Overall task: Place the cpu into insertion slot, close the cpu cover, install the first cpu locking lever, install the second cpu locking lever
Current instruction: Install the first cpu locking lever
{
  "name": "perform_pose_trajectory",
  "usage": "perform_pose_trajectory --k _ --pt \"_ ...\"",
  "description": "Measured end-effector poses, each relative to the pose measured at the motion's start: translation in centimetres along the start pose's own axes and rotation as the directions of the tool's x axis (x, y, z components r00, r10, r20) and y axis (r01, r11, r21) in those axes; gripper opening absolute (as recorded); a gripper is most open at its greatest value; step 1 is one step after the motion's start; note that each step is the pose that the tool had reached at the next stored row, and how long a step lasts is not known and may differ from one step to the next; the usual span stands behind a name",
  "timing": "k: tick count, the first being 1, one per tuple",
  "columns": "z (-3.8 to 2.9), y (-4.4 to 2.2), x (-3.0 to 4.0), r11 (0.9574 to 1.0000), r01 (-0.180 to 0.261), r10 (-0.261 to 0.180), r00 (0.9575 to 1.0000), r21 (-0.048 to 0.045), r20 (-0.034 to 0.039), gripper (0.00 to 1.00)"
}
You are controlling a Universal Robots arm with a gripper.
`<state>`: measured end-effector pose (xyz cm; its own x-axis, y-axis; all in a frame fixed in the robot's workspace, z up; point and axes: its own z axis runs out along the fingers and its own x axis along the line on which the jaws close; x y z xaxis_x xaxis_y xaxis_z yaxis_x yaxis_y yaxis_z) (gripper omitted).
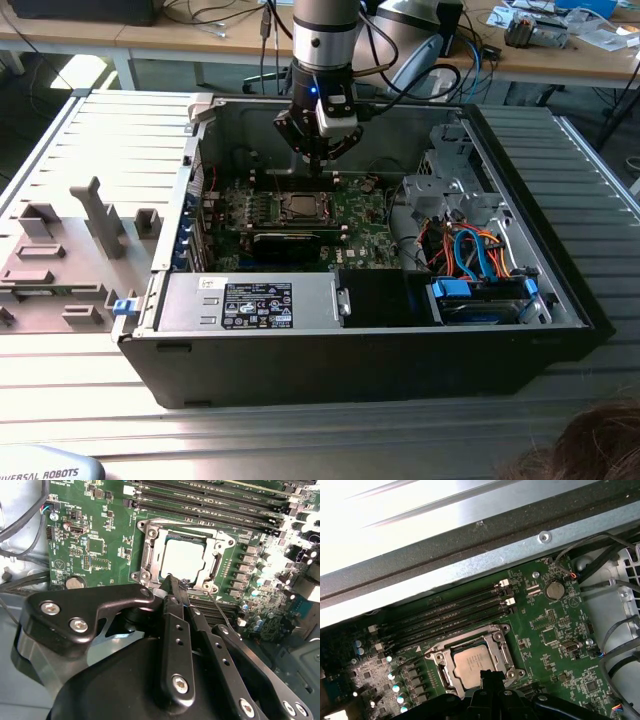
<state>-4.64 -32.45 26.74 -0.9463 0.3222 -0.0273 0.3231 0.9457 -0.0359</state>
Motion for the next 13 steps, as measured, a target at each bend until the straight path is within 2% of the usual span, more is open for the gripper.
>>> perform_pose_trajectory --k 13 --pt "0.0 0.0 0.0 0.9999 0.01 -0.01 0.9999 -0.0003 0.0003 0.11"
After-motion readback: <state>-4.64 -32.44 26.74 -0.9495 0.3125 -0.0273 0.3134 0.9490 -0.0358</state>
